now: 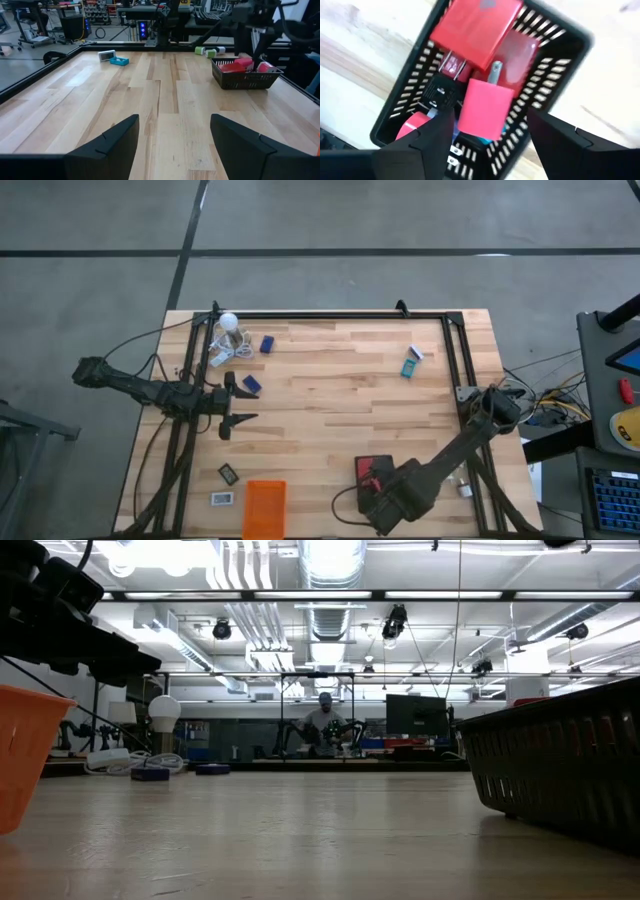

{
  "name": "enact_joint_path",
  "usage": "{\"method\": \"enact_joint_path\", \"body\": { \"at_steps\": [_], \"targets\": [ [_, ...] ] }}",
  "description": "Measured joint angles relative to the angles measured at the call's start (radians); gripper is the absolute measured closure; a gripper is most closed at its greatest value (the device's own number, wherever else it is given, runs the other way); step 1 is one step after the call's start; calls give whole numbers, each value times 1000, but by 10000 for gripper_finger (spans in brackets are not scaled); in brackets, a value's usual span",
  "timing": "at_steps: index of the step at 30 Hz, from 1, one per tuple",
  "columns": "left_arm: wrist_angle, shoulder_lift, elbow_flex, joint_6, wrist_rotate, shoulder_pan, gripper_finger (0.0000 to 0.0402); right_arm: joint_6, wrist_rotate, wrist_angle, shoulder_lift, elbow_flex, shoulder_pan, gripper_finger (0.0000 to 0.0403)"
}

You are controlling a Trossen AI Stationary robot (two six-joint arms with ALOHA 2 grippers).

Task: Pick & Place Office items
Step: Put the white charger adapter into the black bin

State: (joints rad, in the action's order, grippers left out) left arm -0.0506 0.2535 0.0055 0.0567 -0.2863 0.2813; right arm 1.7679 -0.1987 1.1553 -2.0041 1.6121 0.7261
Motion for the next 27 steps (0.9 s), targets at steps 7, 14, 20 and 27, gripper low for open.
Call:
{"method": "enact_joint_path", "body": {
  "at_steps": [7,14,20,27],
  "targets": [
    [0,0,0,0,0,0,149,-42,-14,182,0,146,-1,168],
    [0,0,0,0,0,0,149,-41,-10,331,0,266,12,161],
    [0,0,0,0,0,0,149,66,22,416,4,301,48,152],
    [0,0,0,0,0,0,149,213,99,416,6,297,113,142]
  ]
}}
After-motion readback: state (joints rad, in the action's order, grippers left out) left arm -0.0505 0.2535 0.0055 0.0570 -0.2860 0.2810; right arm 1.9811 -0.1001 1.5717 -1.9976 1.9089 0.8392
